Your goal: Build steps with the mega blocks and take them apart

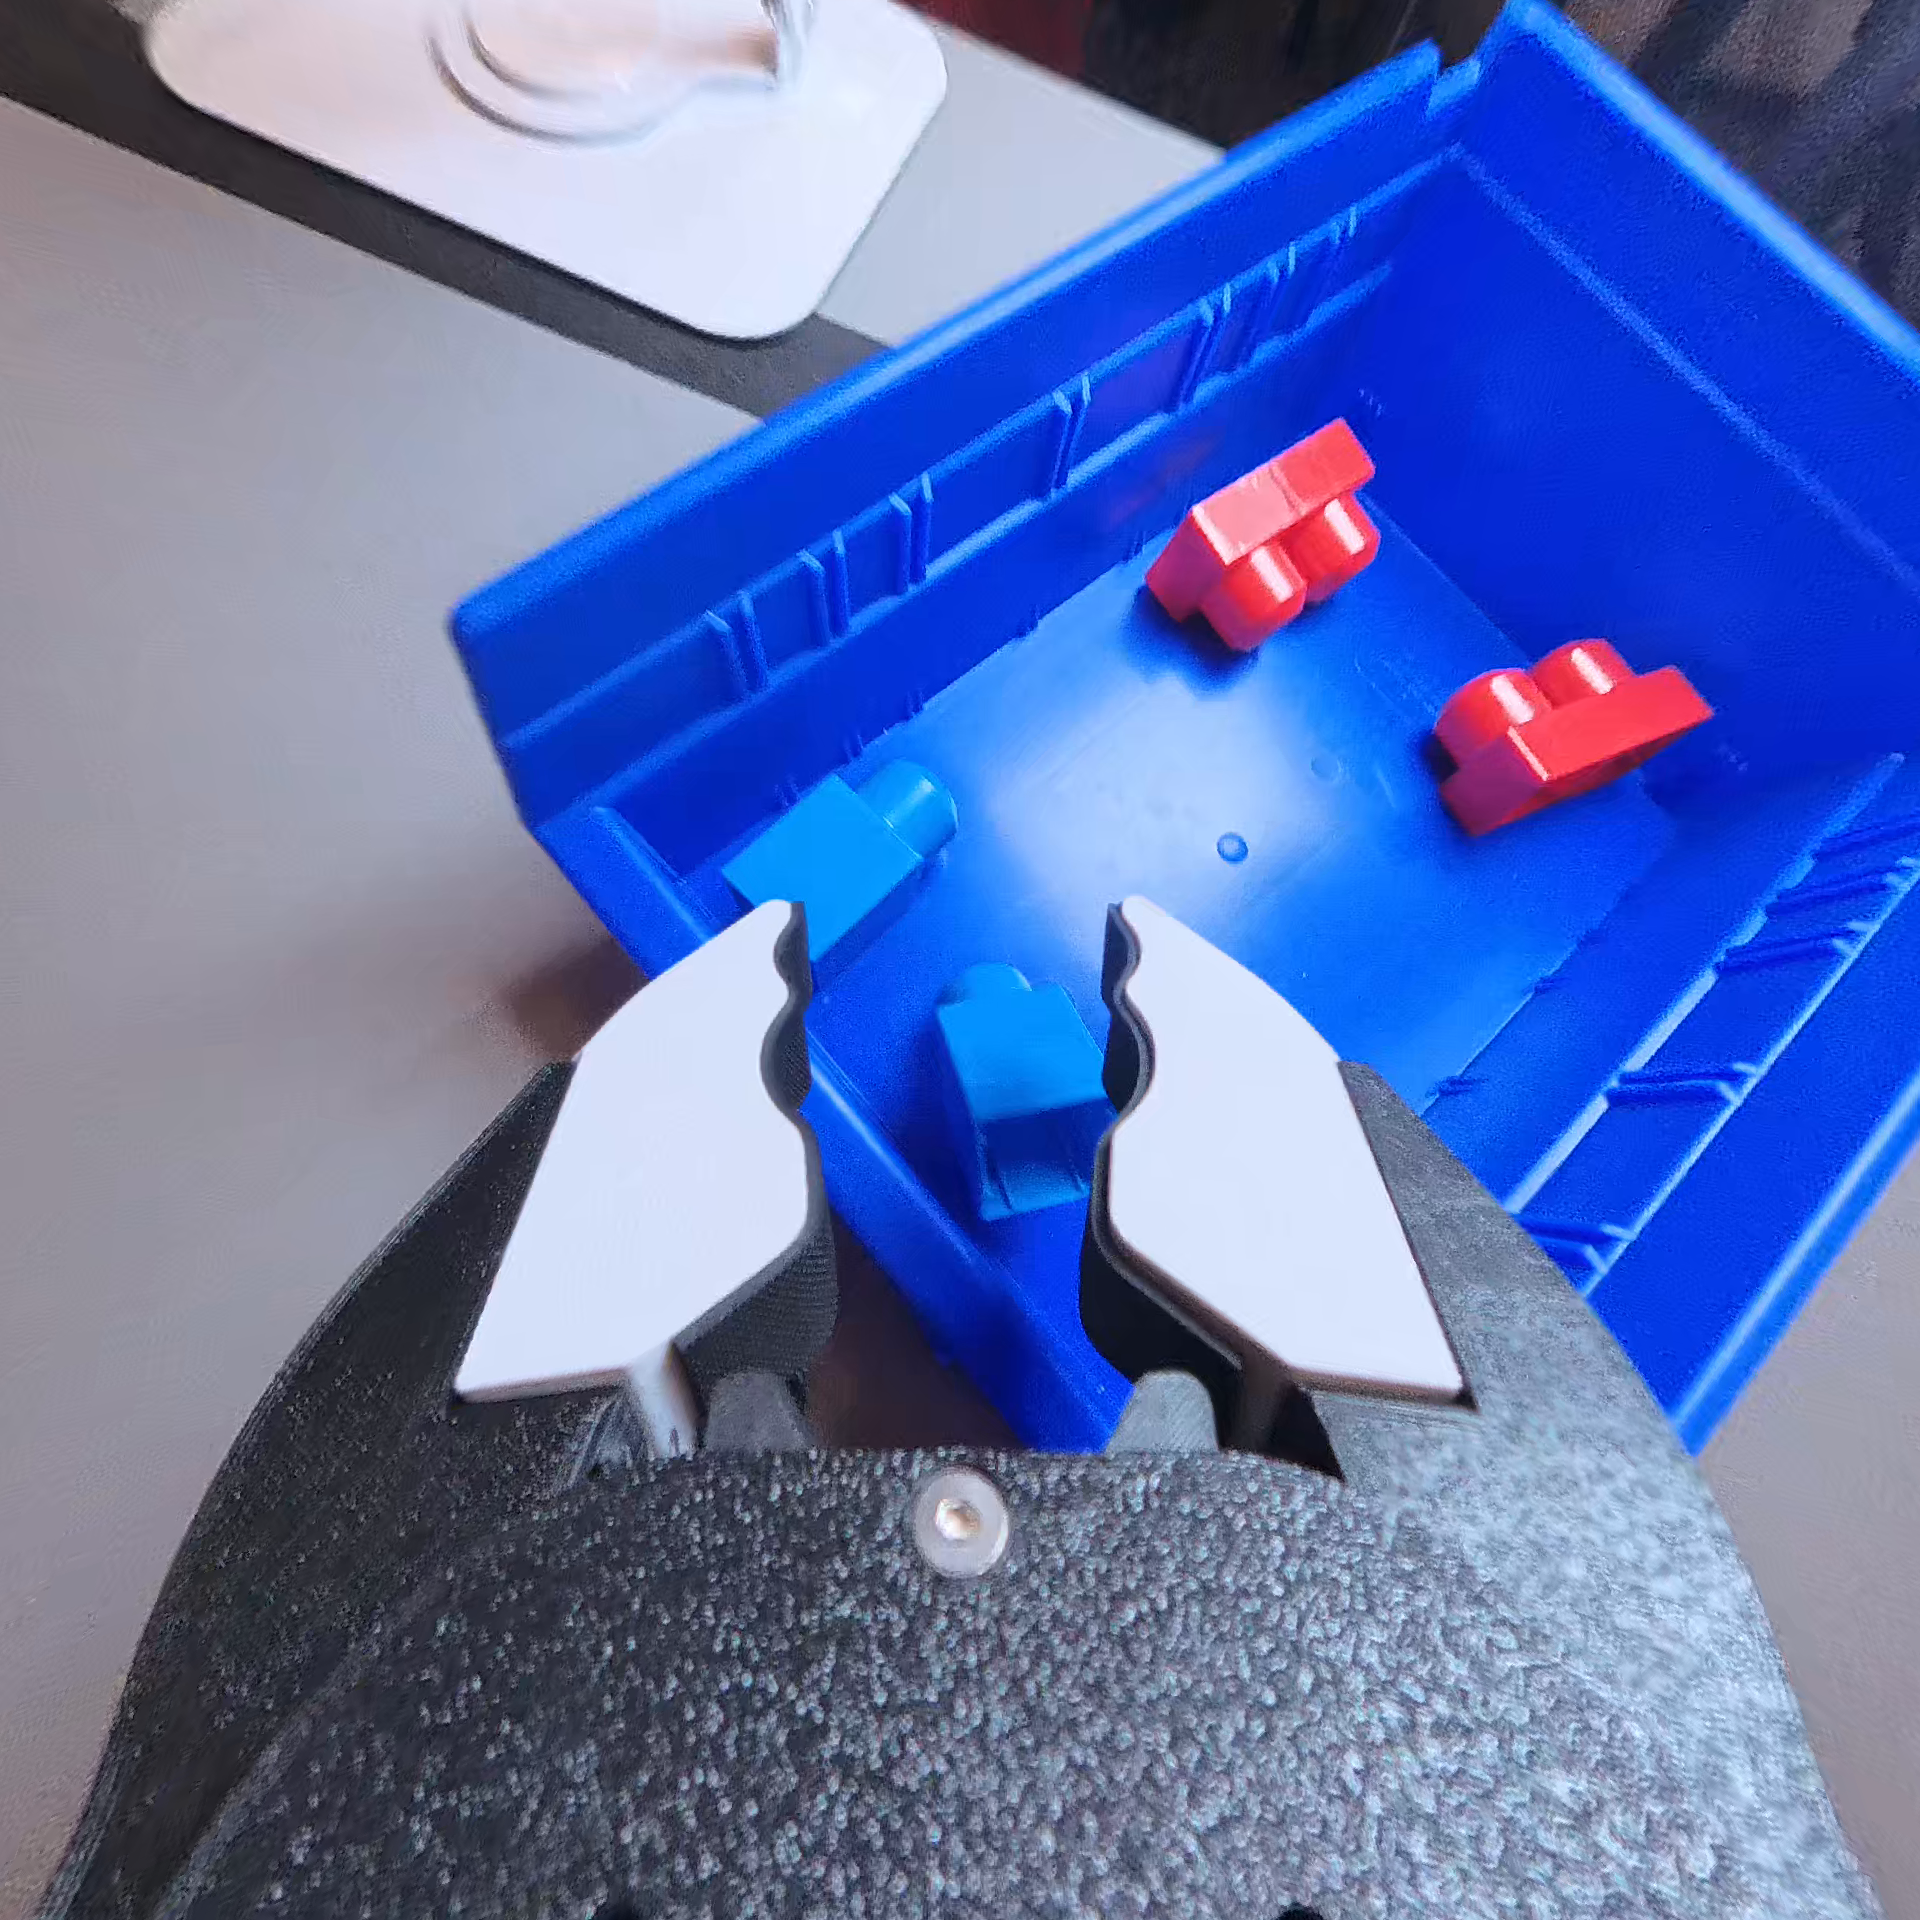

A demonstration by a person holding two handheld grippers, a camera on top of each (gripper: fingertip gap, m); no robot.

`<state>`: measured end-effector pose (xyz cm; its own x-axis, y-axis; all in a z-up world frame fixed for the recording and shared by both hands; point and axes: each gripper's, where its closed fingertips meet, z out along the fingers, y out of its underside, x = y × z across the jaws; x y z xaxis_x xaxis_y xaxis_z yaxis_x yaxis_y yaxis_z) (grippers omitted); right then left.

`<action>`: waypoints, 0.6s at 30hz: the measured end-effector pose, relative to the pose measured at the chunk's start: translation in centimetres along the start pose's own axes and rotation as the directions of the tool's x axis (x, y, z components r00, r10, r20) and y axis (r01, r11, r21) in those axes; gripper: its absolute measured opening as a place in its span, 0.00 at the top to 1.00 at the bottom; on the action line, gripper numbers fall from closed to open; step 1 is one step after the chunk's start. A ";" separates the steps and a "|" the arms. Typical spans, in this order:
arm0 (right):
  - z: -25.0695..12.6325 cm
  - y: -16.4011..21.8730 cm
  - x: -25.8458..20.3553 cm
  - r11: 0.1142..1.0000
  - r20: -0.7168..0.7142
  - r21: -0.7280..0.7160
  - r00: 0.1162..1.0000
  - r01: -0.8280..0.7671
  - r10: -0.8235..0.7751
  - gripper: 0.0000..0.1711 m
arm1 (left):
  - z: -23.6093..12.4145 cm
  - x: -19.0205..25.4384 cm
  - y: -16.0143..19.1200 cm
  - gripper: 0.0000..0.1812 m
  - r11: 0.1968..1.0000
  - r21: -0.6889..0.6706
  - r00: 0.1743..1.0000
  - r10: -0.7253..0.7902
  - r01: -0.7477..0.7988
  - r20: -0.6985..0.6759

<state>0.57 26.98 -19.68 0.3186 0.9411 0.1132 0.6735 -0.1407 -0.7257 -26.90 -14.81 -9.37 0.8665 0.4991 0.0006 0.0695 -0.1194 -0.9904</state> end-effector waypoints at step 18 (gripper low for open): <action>-8.7 -0.9 -14.7 0.911 0.390 0.393 0.875 0.123 -0.287 0.70 | 7.5 -2.6 11.4 0.79 0.782 -0.500 0.928 0.321 -0.372 -0.189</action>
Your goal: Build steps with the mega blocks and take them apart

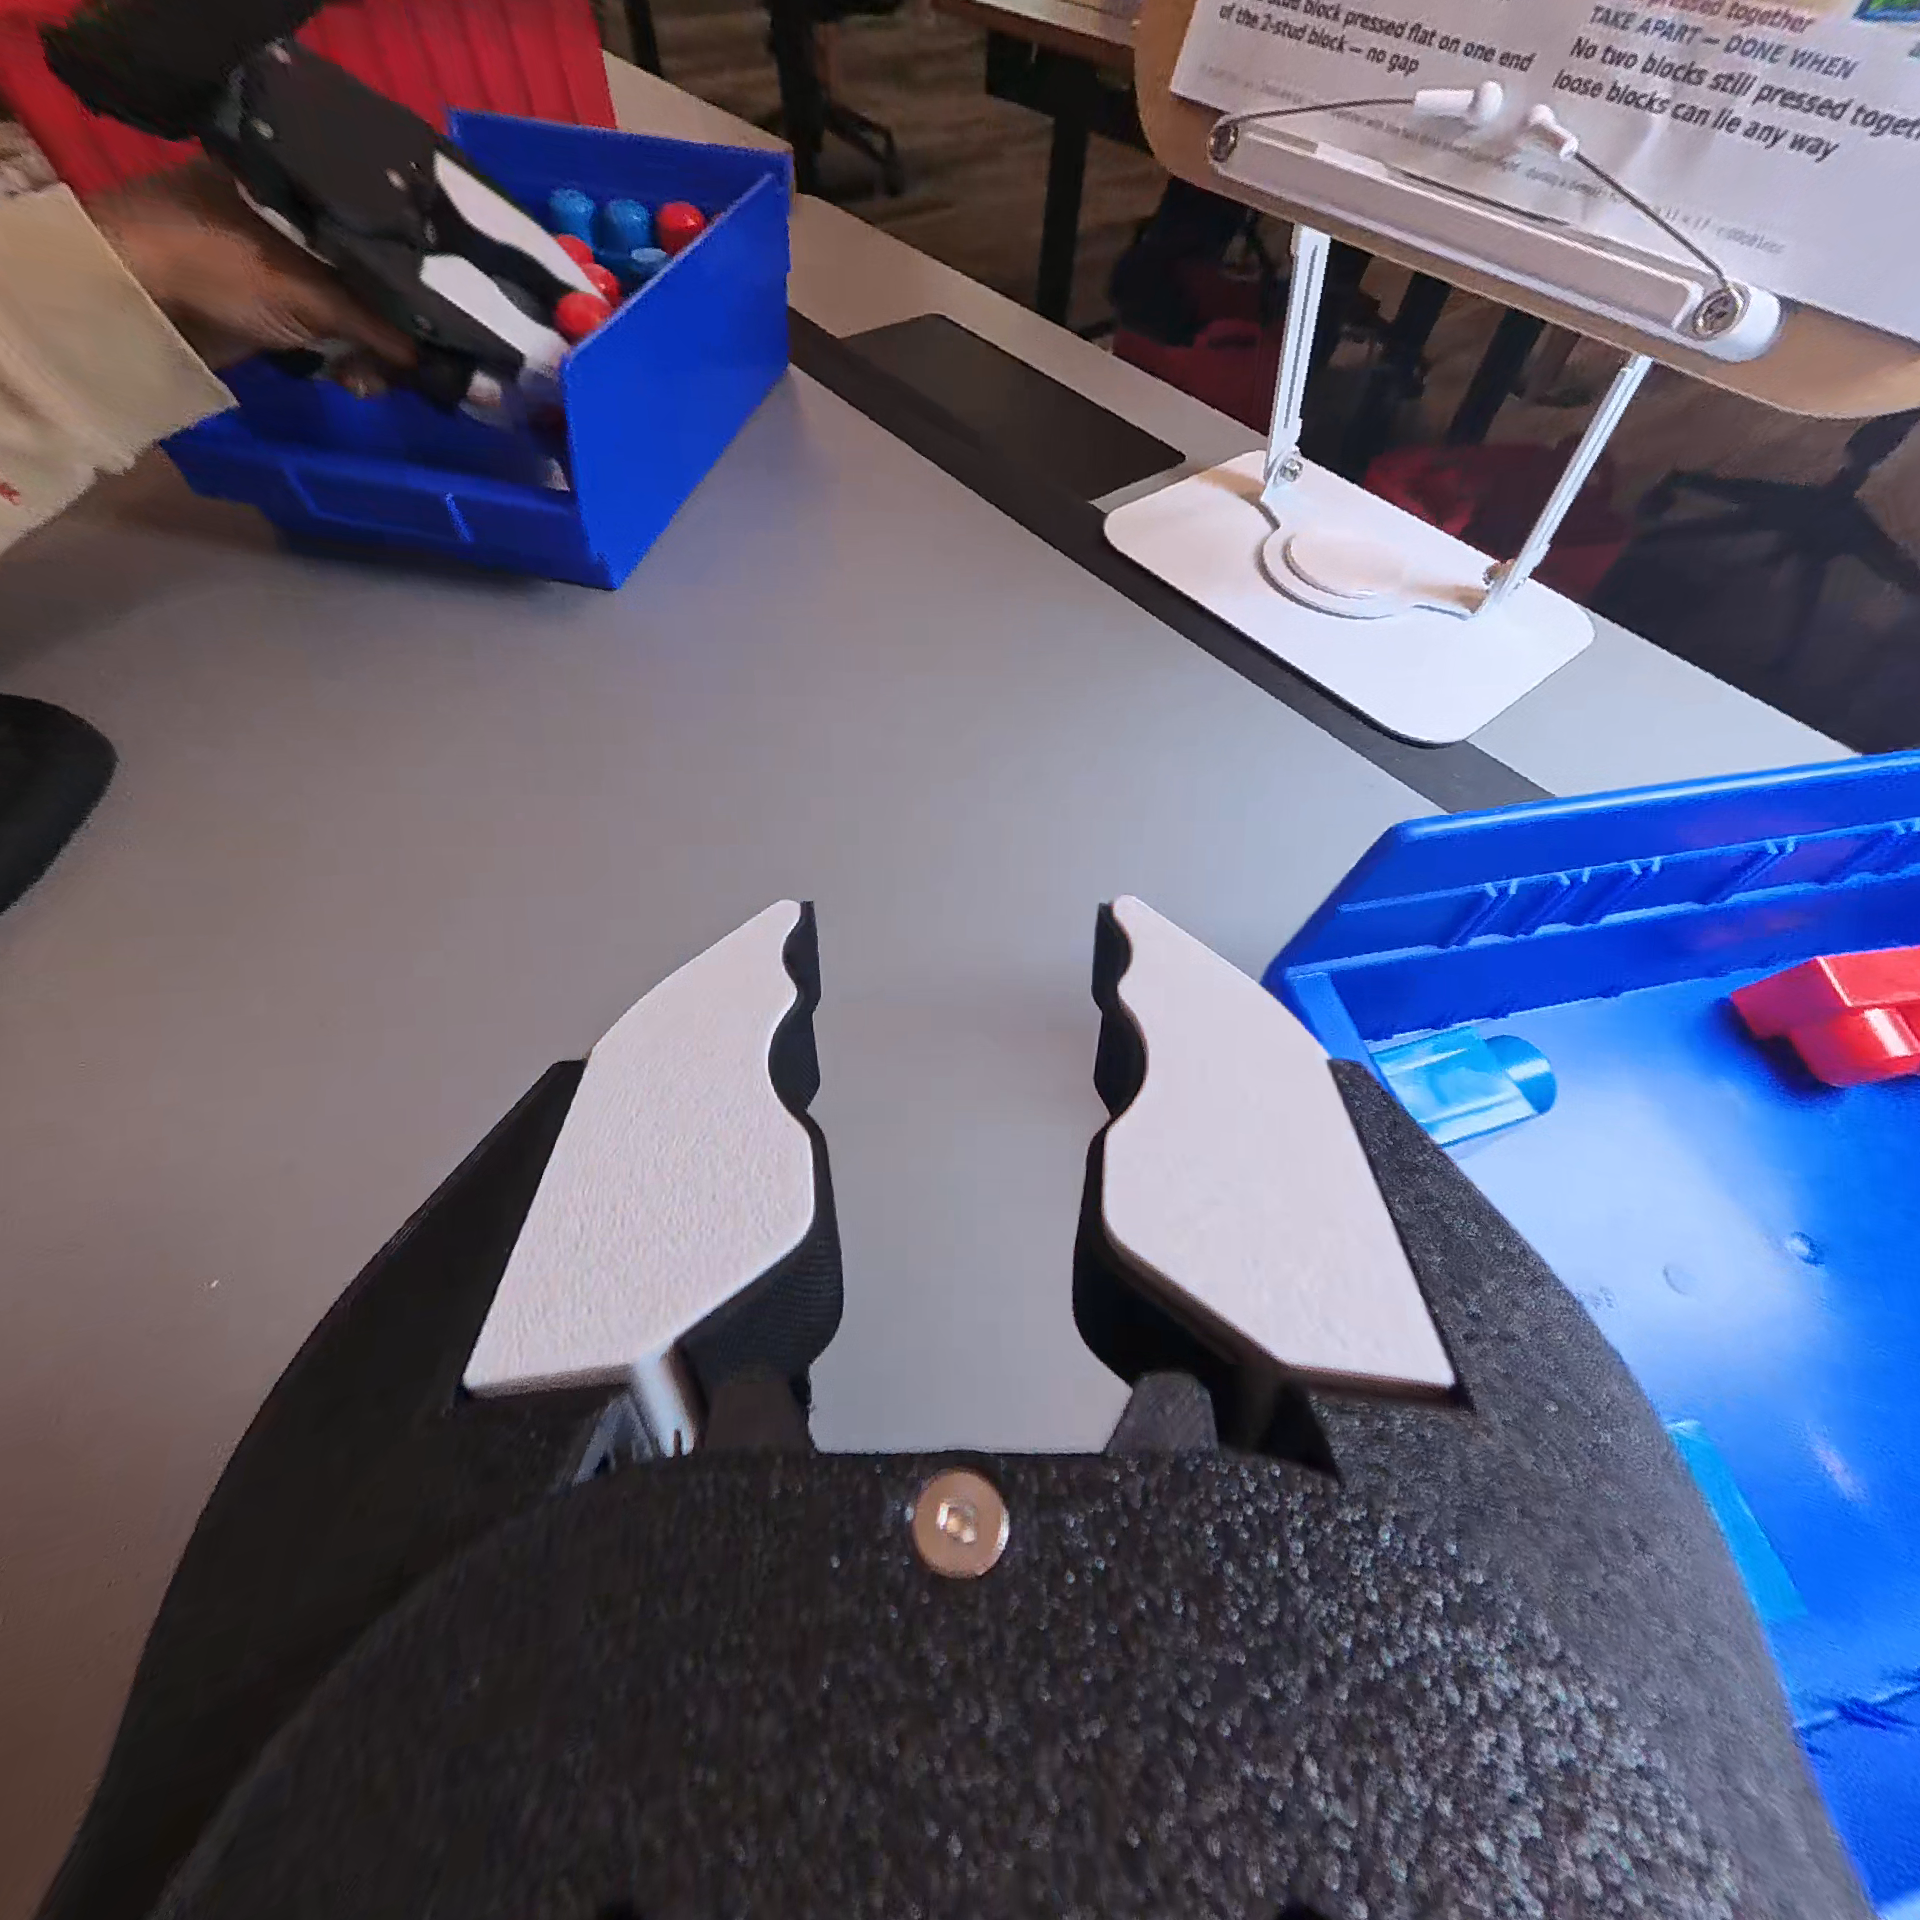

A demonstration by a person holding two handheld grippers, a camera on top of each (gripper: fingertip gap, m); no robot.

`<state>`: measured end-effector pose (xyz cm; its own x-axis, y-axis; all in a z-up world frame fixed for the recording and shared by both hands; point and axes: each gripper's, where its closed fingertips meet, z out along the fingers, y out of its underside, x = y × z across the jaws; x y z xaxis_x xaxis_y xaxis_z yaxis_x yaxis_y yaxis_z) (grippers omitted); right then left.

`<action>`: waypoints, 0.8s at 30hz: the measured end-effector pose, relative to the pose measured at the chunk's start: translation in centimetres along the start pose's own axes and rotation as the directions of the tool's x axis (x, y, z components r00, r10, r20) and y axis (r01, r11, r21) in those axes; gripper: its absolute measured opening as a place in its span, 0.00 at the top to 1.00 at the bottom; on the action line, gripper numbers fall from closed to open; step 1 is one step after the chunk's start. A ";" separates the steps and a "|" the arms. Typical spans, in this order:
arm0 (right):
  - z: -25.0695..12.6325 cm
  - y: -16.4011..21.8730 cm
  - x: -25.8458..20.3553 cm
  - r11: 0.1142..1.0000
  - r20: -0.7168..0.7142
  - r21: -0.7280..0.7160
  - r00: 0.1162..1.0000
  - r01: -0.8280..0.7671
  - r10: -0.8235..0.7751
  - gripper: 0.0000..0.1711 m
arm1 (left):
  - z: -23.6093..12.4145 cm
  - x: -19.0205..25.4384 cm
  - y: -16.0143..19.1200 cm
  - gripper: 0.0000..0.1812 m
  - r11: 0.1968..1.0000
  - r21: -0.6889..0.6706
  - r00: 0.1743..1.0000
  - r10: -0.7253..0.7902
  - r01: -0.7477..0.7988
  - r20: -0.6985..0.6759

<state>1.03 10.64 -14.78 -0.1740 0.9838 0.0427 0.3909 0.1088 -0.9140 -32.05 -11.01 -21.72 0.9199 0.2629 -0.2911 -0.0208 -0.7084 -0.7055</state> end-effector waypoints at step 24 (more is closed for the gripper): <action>-2.3 -0.8 -18.3 0.872 0.906 -0.230 0.232 -0.432 0.354 0.63 | -20.1 32.7 -12.1 0.80 0.496 0.847 0.619 0.608 0.191 -0.496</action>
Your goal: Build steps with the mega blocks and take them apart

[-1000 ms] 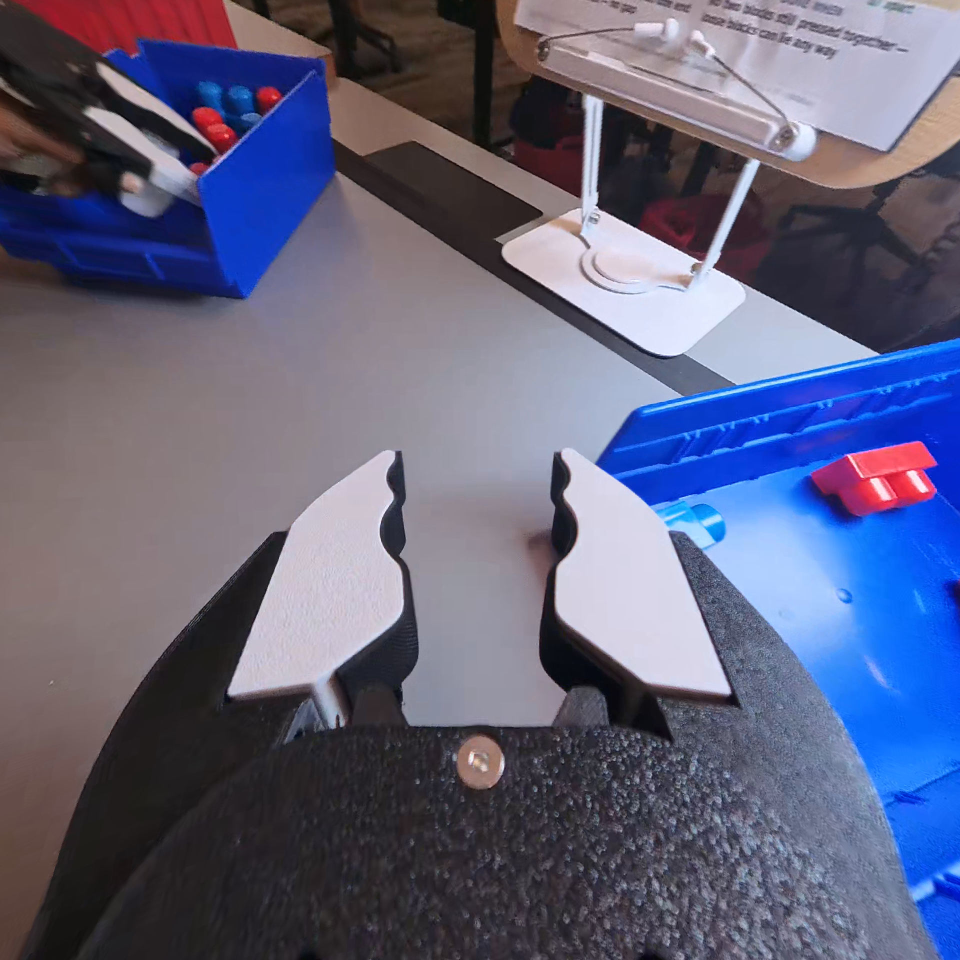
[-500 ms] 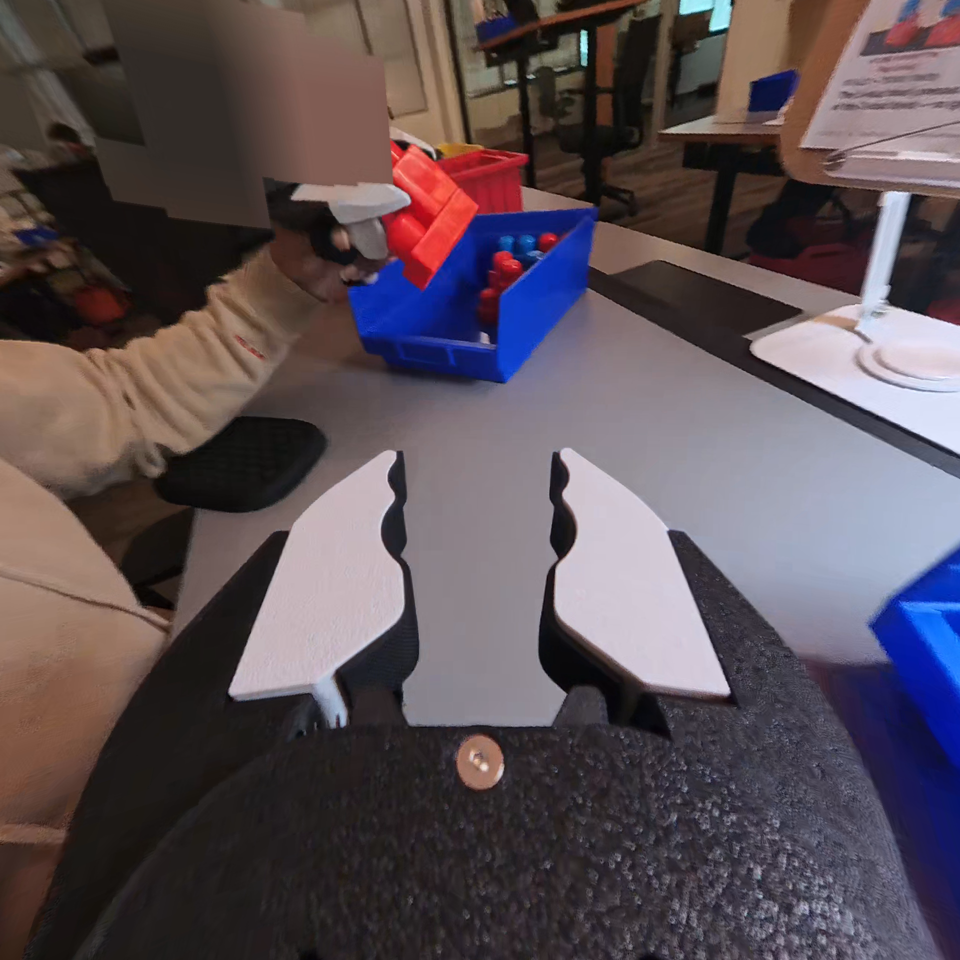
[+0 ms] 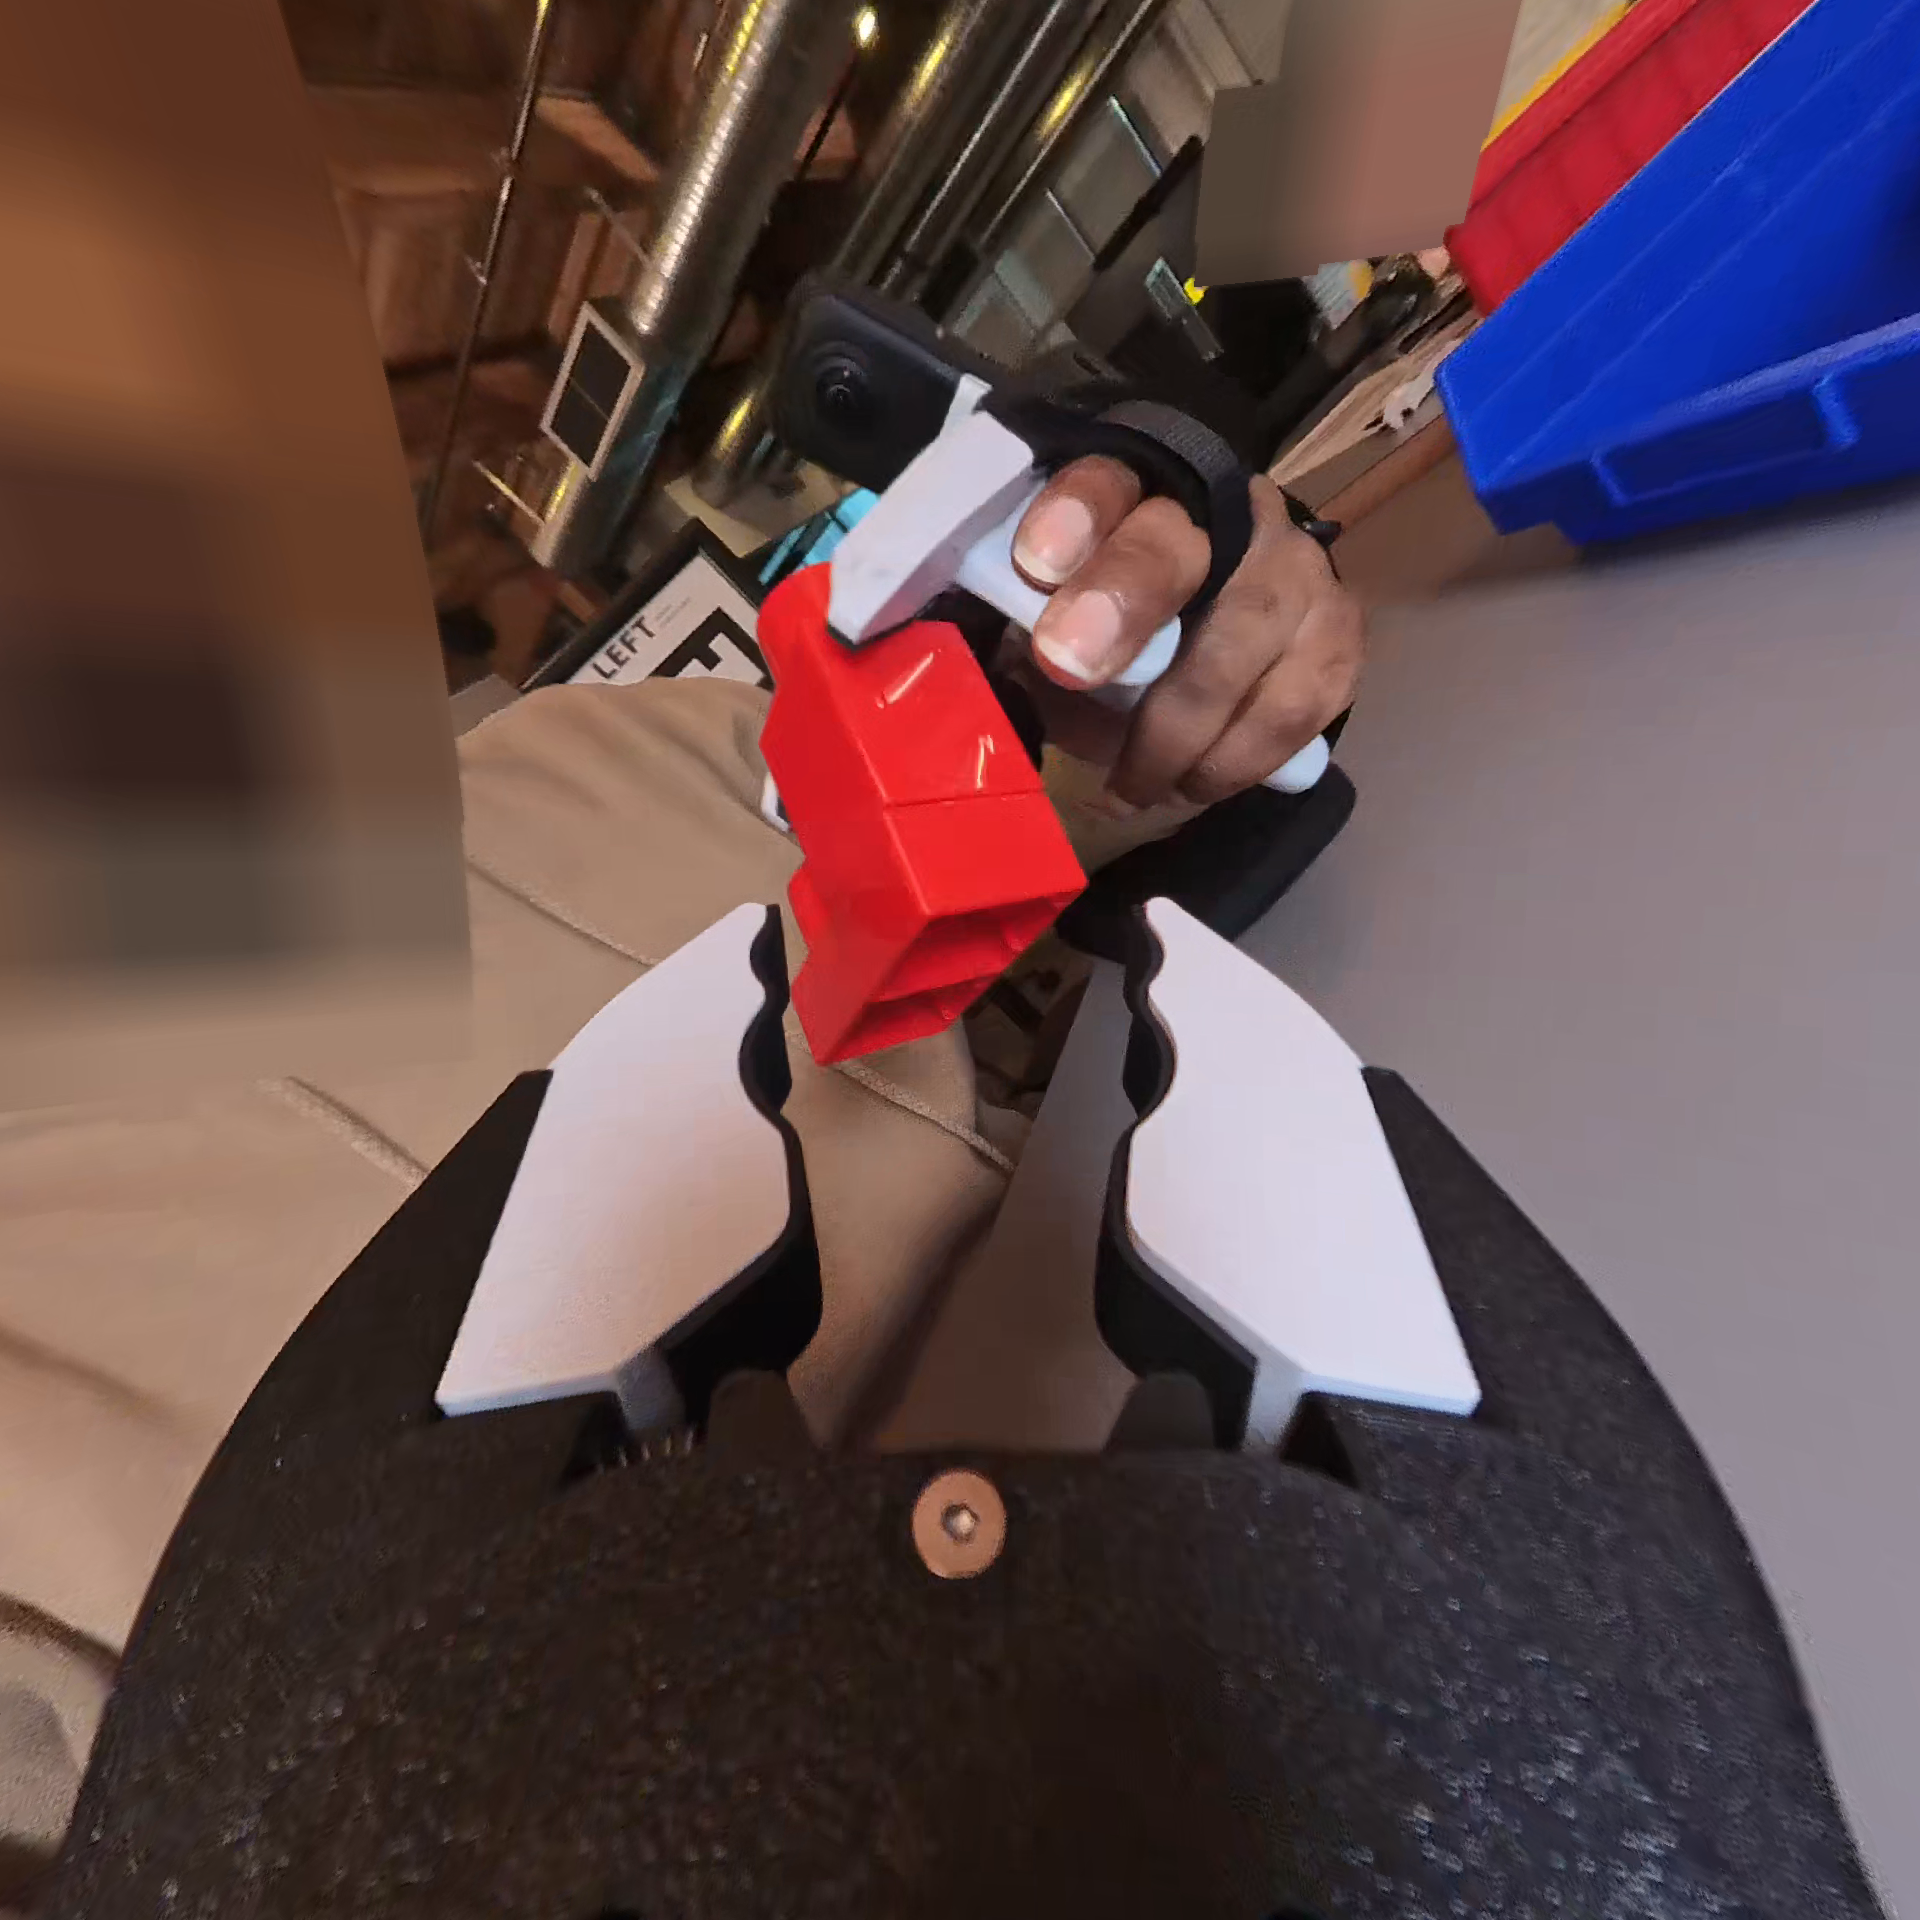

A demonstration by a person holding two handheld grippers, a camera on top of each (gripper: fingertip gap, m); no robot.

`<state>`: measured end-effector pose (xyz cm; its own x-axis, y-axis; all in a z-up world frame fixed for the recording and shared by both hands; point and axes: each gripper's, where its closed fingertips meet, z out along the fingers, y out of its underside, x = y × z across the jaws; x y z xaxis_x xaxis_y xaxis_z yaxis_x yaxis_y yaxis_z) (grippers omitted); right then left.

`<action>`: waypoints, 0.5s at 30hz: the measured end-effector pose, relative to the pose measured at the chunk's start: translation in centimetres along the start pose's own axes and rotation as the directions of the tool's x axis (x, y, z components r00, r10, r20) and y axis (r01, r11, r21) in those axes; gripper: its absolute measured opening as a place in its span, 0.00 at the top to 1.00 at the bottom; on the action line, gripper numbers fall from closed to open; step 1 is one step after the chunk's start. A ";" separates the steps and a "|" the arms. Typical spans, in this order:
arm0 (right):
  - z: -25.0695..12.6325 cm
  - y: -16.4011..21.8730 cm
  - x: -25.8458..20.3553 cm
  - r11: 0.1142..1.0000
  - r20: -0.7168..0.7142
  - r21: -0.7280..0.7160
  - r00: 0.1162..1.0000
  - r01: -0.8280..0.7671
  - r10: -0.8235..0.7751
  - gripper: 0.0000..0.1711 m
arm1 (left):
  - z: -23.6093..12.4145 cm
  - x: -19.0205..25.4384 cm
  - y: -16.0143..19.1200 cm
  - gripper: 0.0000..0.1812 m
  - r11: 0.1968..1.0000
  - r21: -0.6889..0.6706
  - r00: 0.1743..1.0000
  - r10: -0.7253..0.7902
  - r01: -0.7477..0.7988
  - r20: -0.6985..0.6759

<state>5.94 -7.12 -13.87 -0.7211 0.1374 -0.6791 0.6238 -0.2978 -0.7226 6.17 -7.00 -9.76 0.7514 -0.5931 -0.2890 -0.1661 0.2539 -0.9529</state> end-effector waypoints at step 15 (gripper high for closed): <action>-6.4 -5.3 -1.5 0.912 -0.299 -0.002 0.870 0.411 -0.393 0.80 | -4.7 -5.2 -1.0 0.80 0.997 -0.027 0.982 -0.068 0.074 0.177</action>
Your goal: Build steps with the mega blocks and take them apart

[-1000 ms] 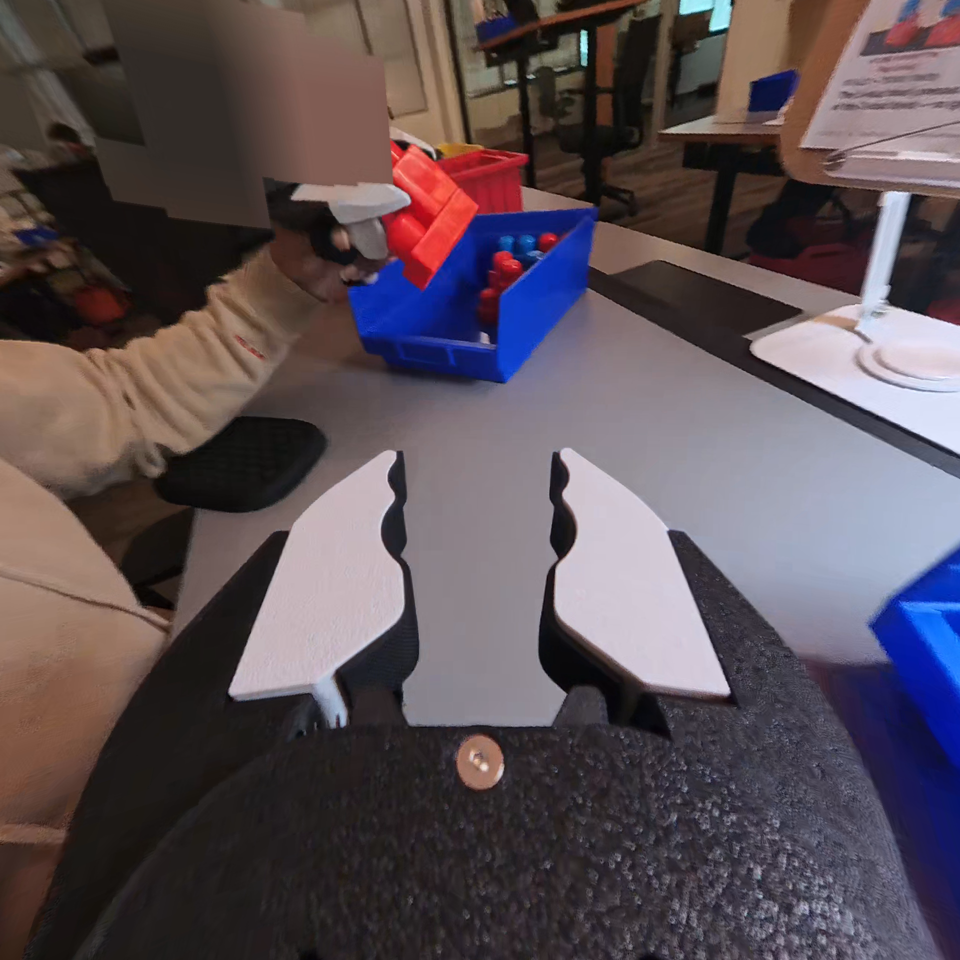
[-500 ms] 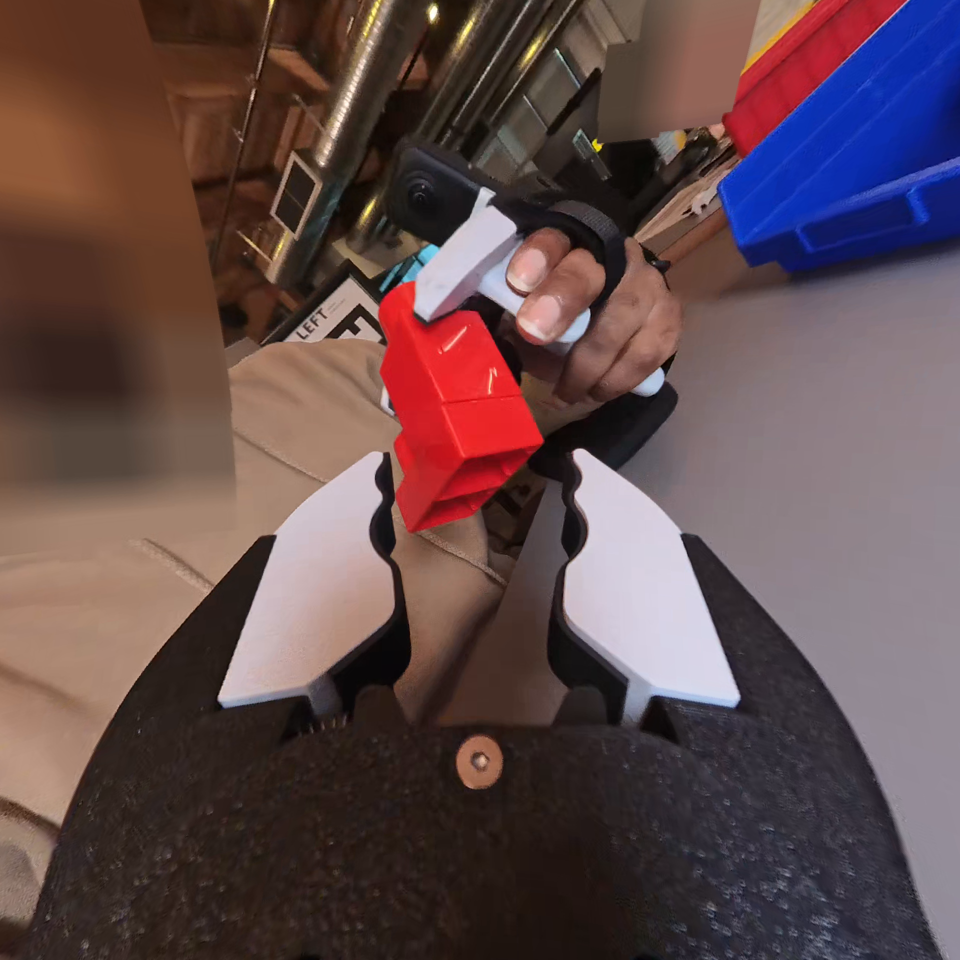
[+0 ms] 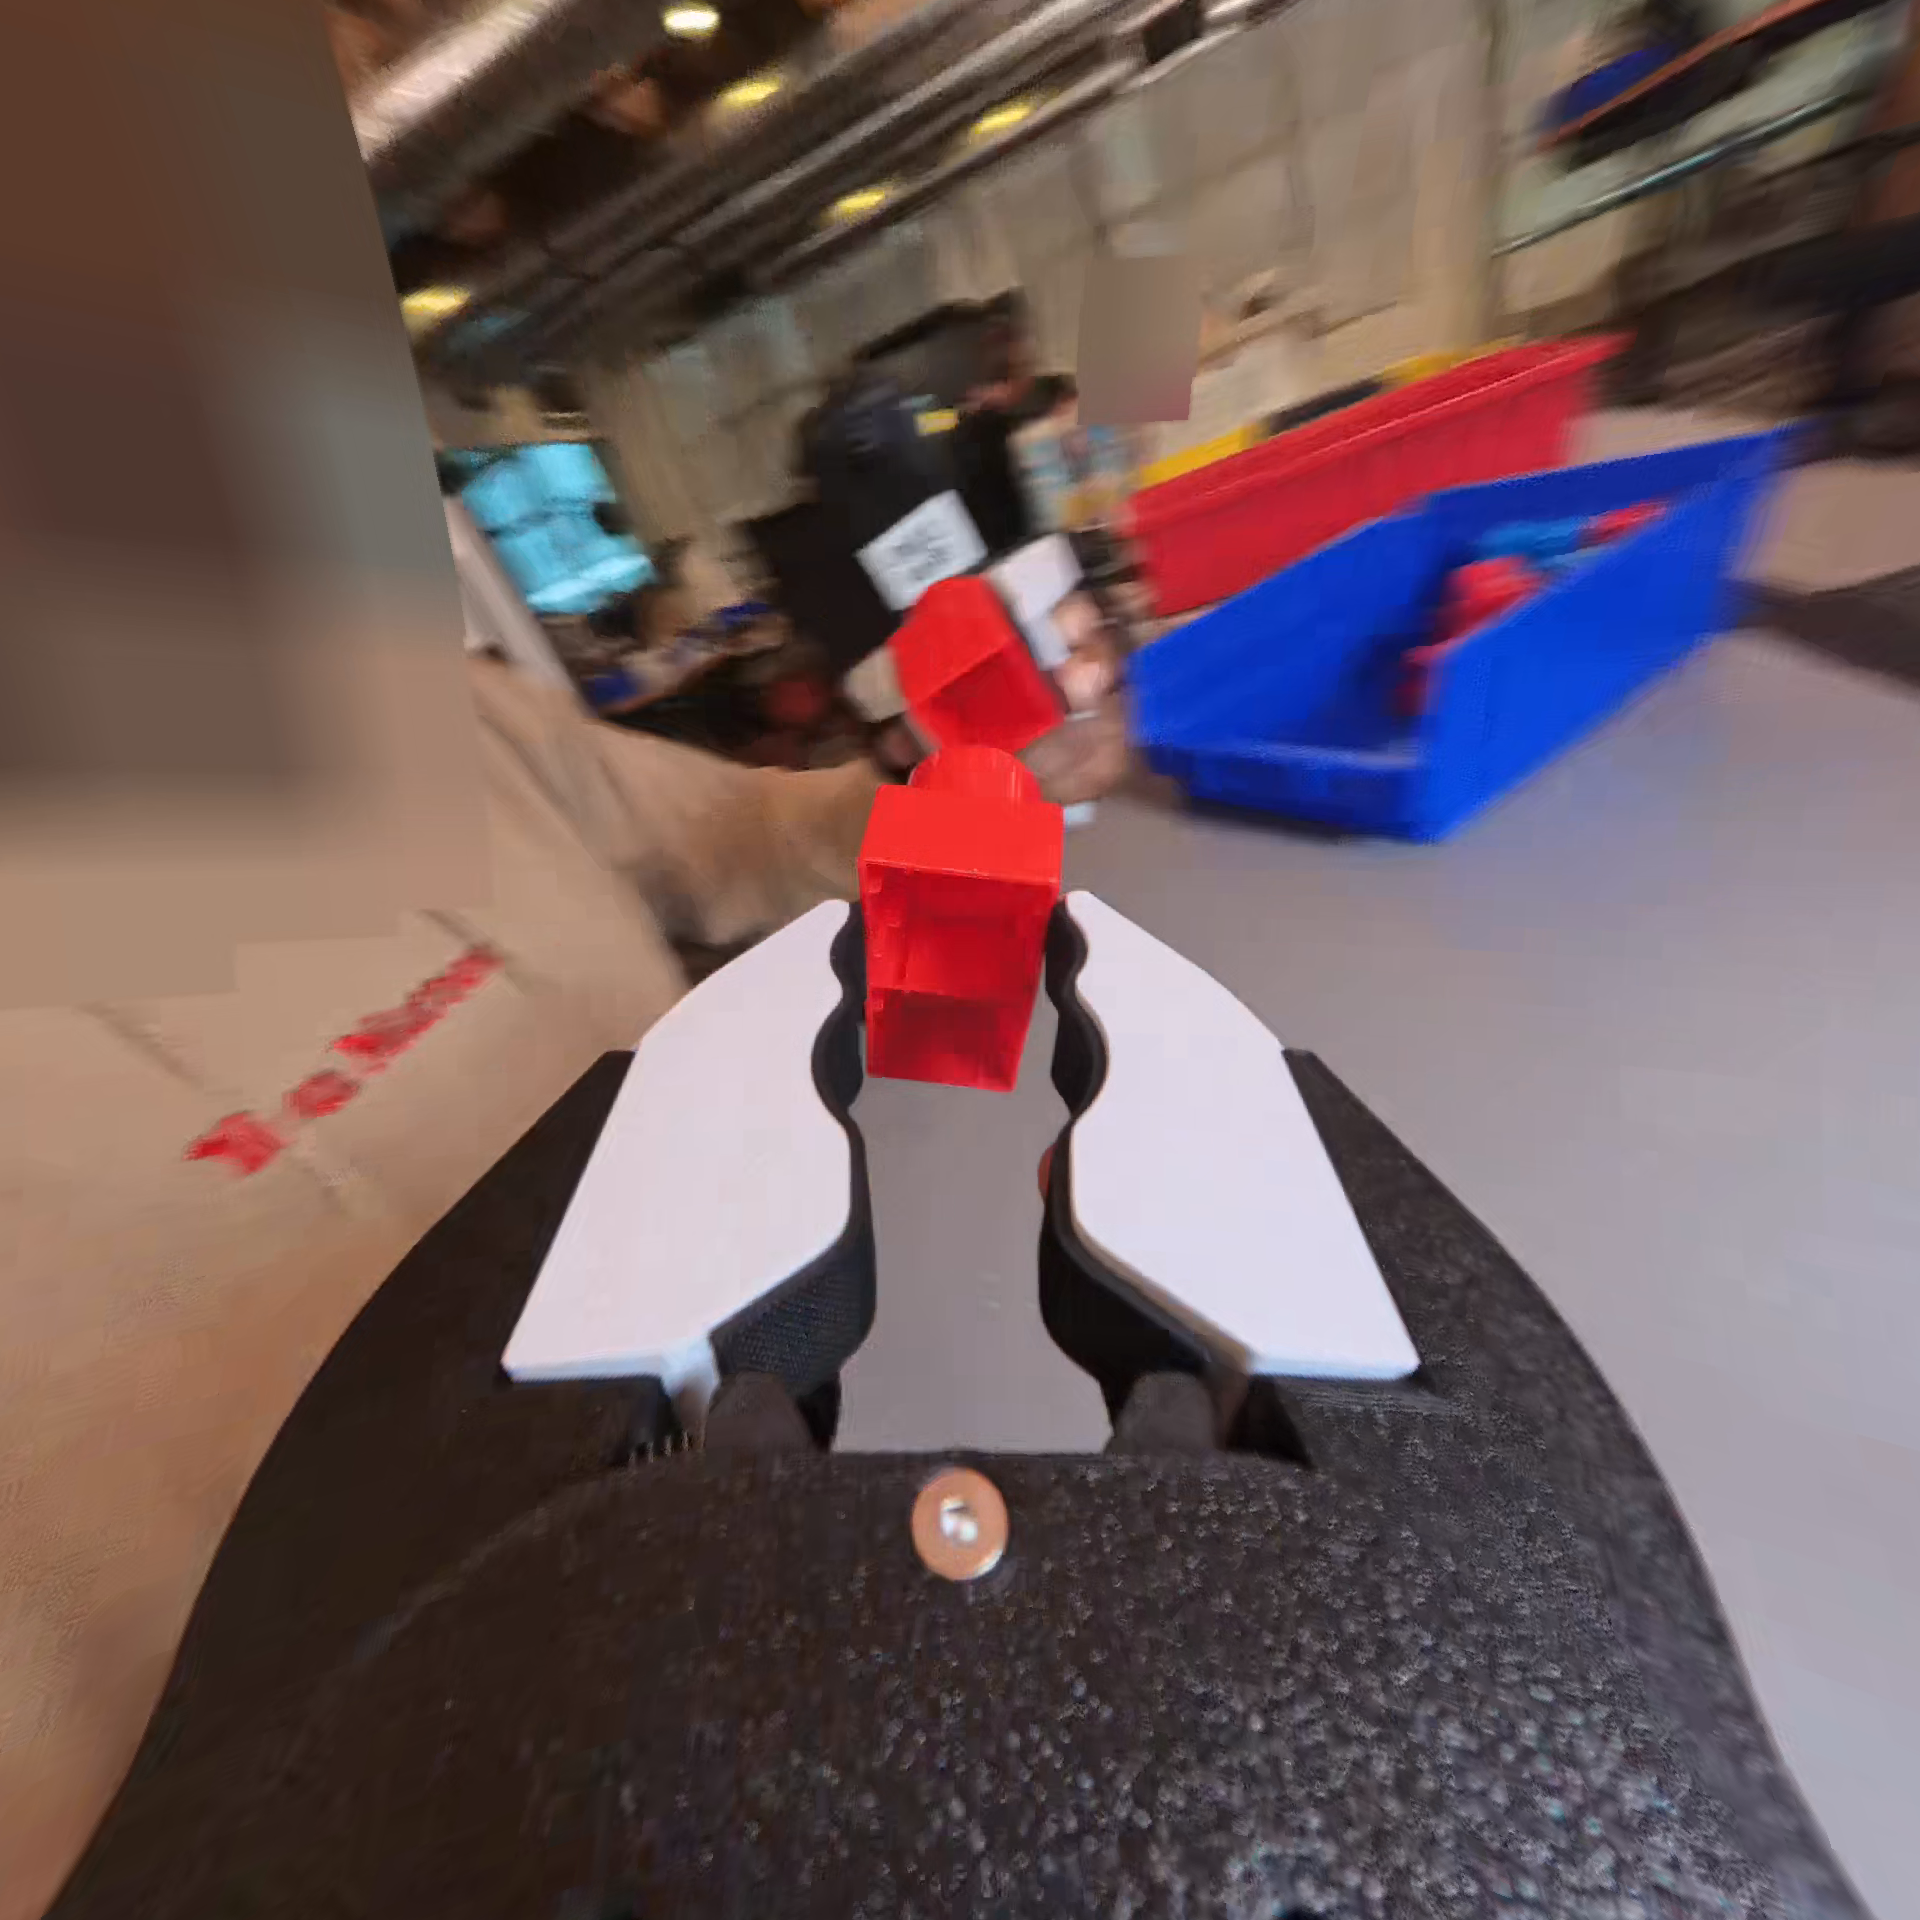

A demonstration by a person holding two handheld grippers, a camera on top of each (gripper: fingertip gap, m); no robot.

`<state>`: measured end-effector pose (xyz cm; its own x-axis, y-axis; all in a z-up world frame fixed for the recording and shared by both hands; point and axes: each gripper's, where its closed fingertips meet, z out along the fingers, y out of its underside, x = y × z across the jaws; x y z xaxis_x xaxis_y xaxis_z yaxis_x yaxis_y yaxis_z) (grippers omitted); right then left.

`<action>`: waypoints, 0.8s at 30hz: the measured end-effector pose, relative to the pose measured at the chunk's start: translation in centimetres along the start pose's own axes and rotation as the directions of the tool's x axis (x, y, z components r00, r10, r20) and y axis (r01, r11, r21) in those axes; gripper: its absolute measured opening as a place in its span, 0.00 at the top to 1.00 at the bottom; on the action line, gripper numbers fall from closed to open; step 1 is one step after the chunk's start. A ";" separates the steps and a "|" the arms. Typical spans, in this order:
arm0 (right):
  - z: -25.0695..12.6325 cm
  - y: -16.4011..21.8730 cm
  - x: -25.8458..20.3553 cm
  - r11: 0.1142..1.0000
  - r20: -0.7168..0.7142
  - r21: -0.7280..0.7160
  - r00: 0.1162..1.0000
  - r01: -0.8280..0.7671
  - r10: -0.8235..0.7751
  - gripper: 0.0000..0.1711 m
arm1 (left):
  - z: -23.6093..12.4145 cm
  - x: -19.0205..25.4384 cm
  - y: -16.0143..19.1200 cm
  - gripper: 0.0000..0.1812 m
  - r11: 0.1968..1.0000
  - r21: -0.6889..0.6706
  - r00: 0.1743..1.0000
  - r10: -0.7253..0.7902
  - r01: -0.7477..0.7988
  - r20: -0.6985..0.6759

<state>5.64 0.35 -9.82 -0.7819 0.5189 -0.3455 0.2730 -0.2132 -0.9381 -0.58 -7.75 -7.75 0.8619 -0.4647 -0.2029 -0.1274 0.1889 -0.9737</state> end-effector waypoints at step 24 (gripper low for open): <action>-19.1 -6.5 27.5 0.973 -0.963 -0.206 0.158 0.101 -0.220 0.74 | 1.3 -2.8 9.6 0.80 0.945 -0.265 0.978 -0.161 0.193 0.135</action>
<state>-6.88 31.83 -13.67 0.3562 0.9256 0.1281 0.3023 0.0155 -0.9531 -3.59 -3.56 -16.38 0.9295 -0.3678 -0.0272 -0.0845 -0.1407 -0.9864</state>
